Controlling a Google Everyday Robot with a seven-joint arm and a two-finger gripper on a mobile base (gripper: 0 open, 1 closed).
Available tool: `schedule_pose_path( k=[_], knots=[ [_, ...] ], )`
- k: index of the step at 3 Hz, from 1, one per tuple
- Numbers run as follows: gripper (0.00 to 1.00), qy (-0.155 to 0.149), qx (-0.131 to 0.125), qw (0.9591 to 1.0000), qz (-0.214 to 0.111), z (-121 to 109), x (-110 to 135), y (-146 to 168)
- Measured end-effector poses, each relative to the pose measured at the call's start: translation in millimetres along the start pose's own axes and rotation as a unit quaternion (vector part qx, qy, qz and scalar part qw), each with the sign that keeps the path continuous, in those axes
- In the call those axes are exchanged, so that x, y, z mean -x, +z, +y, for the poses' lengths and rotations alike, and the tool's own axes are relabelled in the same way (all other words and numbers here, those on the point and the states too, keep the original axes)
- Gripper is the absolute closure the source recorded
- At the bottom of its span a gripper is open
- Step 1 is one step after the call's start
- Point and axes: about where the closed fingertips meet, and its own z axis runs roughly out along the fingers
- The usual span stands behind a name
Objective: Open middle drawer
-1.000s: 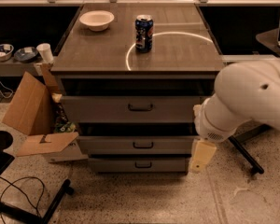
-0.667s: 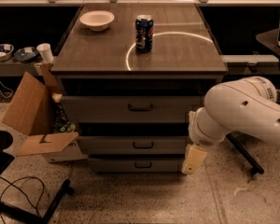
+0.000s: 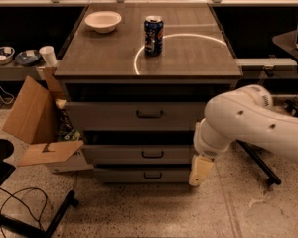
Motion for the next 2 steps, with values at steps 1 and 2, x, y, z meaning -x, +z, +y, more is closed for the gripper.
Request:
schedule_pose_path(
  k=[1, 2],
  knots=[
    [0.00, 0.005, 0.016, 0.9998, 0.014, -5.8, -8.1, 49.7],
    [0.00, 0.005, 0.023, 0.9993, 0.029, -12.8, -11.8, 97.5]
  ],
)
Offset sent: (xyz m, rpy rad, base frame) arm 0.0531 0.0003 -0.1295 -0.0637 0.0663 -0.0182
